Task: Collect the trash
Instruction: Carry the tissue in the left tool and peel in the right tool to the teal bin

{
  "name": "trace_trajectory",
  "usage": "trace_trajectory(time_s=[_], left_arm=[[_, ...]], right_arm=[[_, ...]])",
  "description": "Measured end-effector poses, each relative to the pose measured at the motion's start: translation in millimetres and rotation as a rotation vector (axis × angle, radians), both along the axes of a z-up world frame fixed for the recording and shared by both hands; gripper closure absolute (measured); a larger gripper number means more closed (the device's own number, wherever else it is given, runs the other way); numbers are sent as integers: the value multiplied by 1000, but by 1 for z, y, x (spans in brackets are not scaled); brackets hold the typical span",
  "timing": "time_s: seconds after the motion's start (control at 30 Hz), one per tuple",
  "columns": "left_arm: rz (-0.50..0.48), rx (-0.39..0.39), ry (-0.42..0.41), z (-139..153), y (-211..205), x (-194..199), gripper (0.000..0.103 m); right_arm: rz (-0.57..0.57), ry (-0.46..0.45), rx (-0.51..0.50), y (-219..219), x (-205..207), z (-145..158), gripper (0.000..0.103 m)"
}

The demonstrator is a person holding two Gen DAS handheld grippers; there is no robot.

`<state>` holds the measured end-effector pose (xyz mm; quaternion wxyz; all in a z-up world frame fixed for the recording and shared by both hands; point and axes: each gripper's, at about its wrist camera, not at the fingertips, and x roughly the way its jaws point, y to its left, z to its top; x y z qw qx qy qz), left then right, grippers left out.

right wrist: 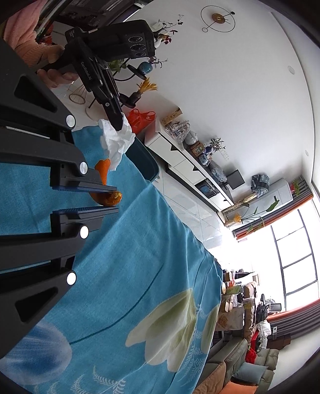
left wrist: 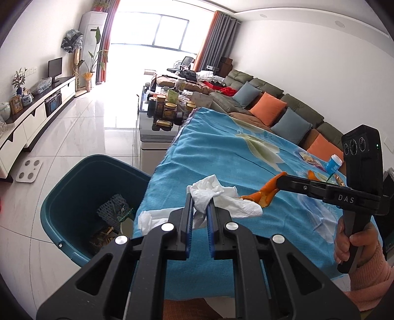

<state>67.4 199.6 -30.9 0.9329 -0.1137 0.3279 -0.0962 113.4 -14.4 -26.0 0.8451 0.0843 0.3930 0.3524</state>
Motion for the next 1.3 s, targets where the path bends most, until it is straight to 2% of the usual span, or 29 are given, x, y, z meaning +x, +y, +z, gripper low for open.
trace_trajectory(time_s=[0.57,1.3], left_arm=[[117,5,2,-2,44,-9,92],[216,2,35,-13,84,-14,92]], right_arm=[[102,5,-14,63,14,2,94],[152,22,-45,112,34,-3,94]])
